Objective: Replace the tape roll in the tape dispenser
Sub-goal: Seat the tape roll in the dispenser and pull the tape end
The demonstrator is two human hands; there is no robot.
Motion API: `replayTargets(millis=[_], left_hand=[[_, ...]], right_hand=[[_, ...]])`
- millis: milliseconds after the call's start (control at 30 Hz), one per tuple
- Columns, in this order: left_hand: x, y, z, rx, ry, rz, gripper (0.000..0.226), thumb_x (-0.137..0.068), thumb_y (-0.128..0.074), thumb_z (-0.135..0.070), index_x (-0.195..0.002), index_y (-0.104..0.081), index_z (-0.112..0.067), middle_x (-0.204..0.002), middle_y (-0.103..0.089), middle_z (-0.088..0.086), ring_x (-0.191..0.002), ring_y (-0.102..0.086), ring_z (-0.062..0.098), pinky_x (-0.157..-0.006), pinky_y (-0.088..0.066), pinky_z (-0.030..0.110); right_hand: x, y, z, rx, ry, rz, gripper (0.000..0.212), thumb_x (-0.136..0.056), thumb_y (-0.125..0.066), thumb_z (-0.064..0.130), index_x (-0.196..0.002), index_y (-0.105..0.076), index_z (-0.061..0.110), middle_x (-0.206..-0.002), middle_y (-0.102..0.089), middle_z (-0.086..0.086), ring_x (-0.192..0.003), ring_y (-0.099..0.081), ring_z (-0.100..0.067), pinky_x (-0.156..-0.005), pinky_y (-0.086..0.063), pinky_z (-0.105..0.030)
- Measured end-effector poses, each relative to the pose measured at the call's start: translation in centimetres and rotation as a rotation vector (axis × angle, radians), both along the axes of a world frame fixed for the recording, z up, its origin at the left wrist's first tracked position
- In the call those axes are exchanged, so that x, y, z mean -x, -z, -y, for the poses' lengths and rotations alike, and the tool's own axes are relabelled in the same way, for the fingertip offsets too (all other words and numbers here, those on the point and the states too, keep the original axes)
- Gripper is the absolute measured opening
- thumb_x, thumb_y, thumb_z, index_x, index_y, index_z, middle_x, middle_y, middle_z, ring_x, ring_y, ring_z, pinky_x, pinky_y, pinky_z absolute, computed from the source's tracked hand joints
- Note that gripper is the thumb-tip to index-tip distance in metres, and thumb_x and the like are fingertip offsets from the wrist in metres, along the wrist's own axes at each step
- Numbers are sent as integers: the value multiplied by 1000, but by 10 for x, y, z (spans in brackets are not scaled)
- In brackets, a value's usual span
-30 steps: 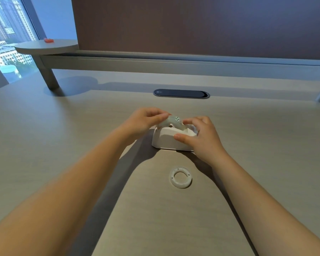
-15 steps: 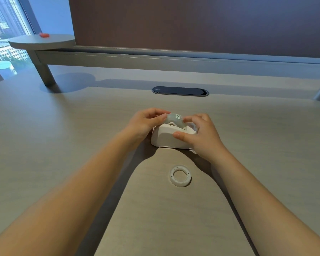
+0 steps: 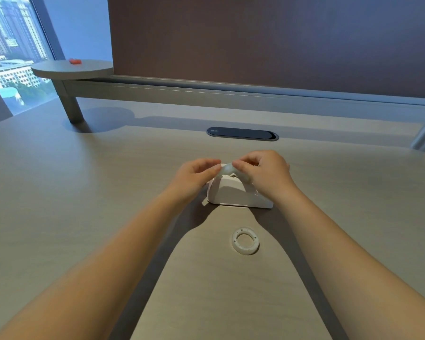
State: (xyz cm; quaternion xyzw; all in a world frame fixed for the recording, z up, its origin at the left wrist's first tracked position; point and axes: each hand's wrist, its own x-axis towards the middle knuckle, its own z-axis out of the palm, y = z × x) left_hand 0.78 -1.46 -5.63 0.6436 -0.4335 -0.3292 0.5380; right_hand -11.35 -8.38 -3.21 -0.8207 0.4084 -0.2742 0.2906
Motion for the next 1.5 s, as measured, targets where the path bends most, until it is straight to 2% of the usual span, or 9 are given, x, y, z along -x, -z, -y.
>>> replayTargets(millis=[167, 267, 433, 733, 833, 1000, 1133, 1400, 1500], left_hand=[[-1, 0, 0, -28, 10, 53, 38, -85, -49, -21, -121, -50, -9, -124, -57, 10, -110, -51, 19, -99, -40, 35], [-1, 0, 0, -31, 12, 66, 37, -85, -49, -21, -121, -50, -9, -125, -57, 11, -115, -51, 22, -100, -39, 36], [-2, -1, 3, -43, 23, 104, 35, -86, -48, -21, -120, -51, -10, -125, -57, 9, -107, -50, 17, -98, -39, 33], [-3, 0, 5, -63, 34, 170, 35, -86, -48, -22, -119, -50, -10, -126, -56, 11, -107, -50, 18, -96, -40, 34], [-3, -1, 5, -71, 33, 186, 36, -86, -49, -23, -119, -50, -10, -126, -55, 11, -110, -51, 21, -96, -40, 35], [-2, 0, 4, -75, 40, 207, 39, -81, -55, -29, -116, -50, -13, -123, -55, 8, -109, -51, 20, -93, -43, 35], [1, 3, 7, -92, 40, 265, 50, -75, -63, -29, -120, -45, -16, -126, -52, 6, -108, -48, 19, -93, -44, 36], [6, 7, 12, -79, 3, 397, 57, -70, -67, -29, -121, -44, -18, -126, -51, 7, -104, -45, 16, -88, -45, 35], [6, 7, 13, -80, 1, 403, 55, -70, -67, -29, -120, -45, -17, -125, -51, 7, -103, -45, 16, -87, -46, 35]], right_hand=[[2, -6, 1, 14, 29, 61, 15, -81, -61, 19, -82, -70, 7, -85, -68, -11, -88, -58, -30, -91, -44, -51], [2, -10, 2, 143, -3, -120, 16, -86, -53, 16, -88, -65, 4, -95, -68, -16, -83, -55, -26, -76, -44, -35], [0, -21, 0, 349, -37, -536, 17, -84, -45, 1, -99, -51, 3, -104, -62, -21, -90, -55, -37, -71, -42, -36], [-3, -24, 3, 301, -89, -631, 28, -82, -48, 0, -109, -49, 7, -108, -61, -17, -94, -54, -34, -80, -48, -41], [-2, -26, 7, 236, -105, -534, 27, -83, -47, -1, -107, -51, 11, -102, -57, -9, -93, -53, -29, -82, -47, -39], [12, -27, 20, 2, -18, -99, 24, -82, -35, -3, -85, -52, 14, -71, -46, 3, -76, -51, -22, -66, -46, -35], [25, -19, 25, -171, 36, 174, 11, -84, -50, 12, -73, -51, 12, -68, -46, 0, -64, -42, -12, -63, -39, -30], [44, 2, 34, -381, 153, 223, 22, -75, -68, 17, -63, -49, 16, -71, -52, -1, -69, -47, -14, -52, -36, -25], [46, 4, 37, -411, 179, 226, 19, -76, -67, 16, -65, -50, 16, -73, -52, 0, -75, -48, -16, -65, -39, -30]])
